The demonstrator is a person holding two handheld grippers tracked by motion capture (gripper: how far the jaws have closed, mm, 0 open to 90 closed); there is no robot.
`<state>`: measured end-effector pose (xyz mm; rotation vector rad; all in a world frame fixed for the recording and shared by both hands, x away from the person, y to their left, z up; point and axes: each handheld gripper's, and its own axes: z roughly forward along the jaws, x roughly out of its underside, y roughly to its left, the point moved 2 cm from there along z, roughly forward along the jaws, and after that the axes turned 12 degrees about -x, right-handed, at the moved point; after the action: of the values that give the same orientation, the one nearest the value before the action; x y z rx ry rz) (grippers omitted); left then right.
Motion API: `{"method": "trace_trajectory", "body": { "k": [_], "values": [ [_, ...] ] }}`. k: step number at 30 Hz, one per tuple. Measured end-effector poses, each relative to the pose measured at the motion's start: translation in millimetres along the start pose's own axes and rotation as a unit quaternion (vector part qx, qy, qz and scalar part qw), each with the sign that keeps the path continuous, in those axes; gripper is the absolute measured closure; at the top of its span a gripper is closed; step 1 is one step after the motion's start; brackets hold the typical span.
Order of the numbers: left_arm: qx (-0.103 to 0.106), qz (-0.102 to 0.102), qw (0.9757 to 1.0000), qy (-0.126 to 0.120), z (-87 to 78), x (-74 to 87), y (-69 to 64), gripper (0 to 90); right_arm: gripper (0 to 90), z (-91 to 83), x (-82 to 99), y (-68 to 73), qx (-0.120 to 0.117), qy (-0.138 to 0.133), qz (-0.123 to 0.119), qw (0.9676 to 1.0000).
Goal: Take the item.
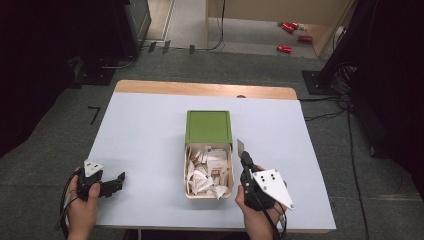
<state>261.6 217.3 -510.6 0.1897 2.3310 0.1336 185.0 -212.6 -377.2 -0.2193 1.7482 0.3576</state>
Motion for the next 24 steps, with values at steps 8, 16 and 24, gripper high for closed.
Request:
{"method": "trace_trajectory", "body": {
  "k": [8, 16, 24],
  "values": [
    [0.000, -0.001, 1.0000, 0.000, 0.1, 0.0, -0.2, 13.6, 90.0, 9.2, 17.2, -31.9, 0.022, 0.020, 0.004, 0.9996],
    [0.000, -0.001, 1.0000, -0.001, 0.1, 0.0, -0.2, 13.6, 90.0, 22.6, 53.1, -59.2, 0.016, 0.068, 0.013, 0.9975],
    [0.000, -0.001, 1.0000, -0.001, 0.1, 0.0, -0.2, 13.6, 90.0, 30.6, 79.5, -80.5, 0.018, 0.115, 0.047, 0.9921]
  ]
}}
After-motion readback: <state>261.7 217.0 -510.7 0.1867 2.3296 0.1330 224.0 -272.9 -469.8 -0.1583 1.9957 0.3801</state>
